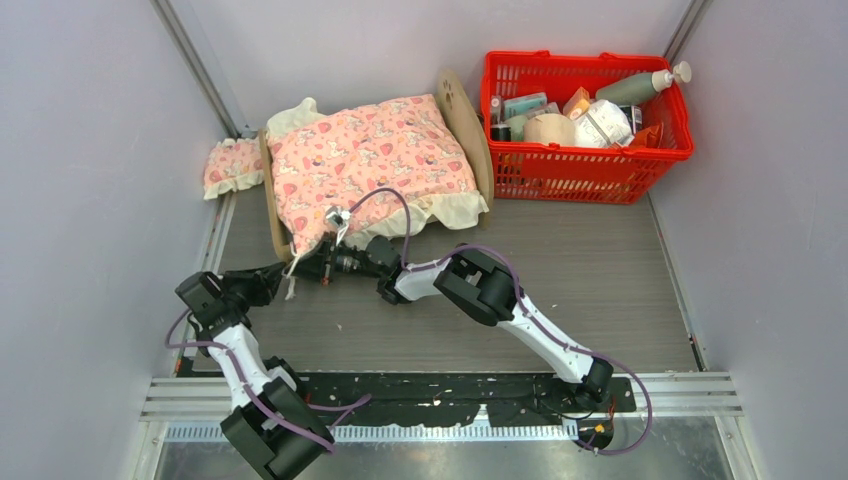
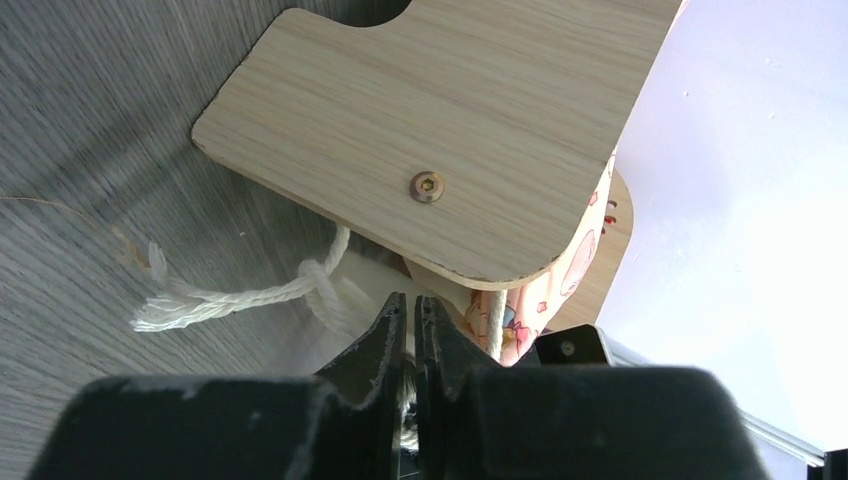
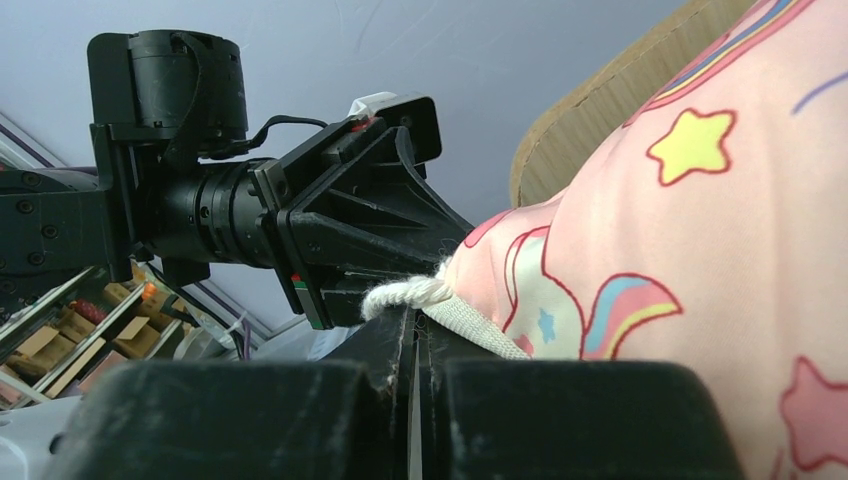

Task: Set up the pet bed
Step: Tie the ropes to the bed frame.

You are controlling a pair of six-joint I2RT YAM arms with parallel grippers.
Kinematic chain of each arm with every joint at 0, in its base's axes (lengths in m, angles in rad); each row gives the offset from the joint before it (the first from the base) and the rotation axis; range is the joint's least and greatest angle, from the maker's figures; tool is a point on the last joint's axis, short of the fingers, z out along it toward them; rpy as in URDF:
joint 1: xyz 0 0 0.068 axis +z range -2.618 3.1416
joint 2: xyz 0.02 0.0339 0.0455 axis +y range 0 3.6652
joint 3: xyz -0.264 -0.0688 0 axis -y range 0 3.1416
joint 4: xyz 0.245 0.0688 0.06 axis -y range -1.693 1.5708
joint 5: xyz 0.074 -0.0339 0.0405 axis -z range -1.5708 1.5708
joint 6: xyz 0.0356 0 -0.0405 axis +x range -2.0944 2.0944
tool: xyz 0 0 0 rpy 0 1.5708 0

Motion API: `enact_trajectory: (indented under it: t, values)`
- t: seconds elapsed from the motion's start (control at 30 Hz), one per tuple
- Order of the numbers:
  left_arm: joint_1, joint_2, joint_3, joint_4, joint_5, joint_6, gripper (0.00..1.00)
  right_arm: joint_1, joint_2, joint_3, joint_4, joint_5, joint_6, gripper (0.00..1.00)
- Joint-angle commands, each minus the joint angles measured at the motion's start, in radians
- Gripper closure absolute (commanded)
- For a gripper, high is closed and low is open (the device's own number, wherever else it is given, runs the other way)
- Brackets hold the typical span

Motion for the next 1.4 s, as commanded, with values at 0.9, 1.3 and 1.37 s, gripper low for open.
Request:
enact_trajectory:
  t: [0.9,1.3,1.37]
  values:
    - [-0.002,-0.028,-0.004,0.047,-0.134,-0.073,1.0,-0.047,-0.133,-0.278,0.147,0.117,0.107,0.61]
    - [-0.002,-0.029,0.003,0.033,-0.142,-0.07,1.0,-0.041,-0.209,-0.371,-0.057,0.301,0.168,0.41]
    - [-0.002,-0.034,0.0,0.031,-0.148,-0.071,1.0,-0.034,-0.202,-0.369,-0.058,0.33,0.188,0.39]
